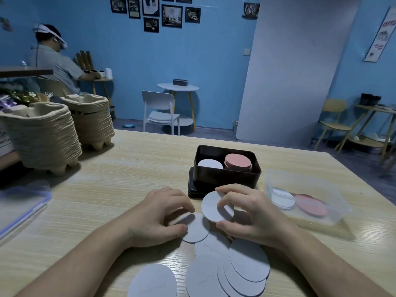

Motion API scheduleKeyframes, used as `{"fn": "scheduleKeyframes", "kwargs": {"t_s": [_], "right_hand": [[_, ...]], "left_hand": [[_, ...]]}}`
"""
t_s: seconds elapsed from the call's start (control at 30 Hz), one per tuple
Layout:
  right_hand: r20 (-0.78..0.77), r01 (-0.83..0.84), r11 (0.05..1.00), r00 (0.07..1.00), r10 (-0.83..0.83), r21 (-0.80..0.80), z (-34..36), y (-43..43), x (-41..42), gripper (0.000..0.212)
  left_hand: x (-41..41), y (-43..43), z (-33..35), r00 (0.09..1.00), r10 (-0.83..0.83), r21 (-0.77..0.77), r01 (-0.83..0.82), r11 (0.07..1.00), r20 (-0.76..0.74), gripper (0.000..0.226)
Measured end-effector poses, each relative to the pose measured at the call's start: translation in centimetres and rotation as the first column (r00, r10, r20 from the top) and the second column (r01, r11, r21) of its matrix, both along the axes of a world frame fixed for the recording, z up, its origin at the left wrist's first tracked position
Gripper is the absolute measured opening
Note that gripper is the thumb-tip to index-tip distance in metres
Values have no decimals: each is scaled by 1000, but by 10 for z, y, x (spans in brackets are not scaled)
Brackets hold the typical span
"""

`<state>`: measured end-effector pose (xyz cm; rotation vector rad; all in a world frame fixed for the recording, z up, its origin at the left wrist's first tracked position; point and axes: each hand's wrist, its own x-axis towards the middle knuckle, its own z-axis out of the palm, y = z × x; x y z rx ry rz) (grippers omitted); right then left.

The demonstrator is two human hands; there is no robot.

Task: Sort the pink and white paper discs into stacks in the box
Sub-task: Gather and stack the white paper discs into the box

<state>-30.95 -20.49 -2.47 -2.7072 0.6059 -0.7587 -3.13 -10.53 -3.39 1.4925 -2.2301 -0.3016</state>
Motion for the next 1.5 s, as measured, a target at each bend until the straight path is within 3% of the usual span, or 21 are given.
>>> {"fn": "scheduleKeyframes", "kwargs": {"t_s": [0.2,0.3,0.53,1.03,1.23,1.4,1.5], "right_hand": [[-21,12,1000,1000,-12,-11,0,-1,0,27],[-25,18,1000,1000,-18,-5,0,-1,0,27],[-75,29,1000,997,-30,-7,-1,0,1,28],[31,-27,997,999,25,75,-4,7,16,55],[76,-97,995,993,95,16,-3,8,20,47],[113,-99,995,989,99,-8,-2,8,19,34],[126,-101,995,987,100,-1,-3,8,18,34]], "left_hand": [[-2,1,0,1000,1,83,1,997,-19,66],[-1,0,0,997,25,76,-20,997,-72,56],[5,0,3,979,74,-131,-100,986,-192,36],[-19,-7,-6,991,13,-401,-66,914,-134,47],[-21,-8,-8,993,-30,-418,-20,908,-113,41],[-19,-8,-10,974,-49,-361,-34,932,-219,47],[-17,-8,-10,960,-82,-314,-6,949,-268,39]]}}
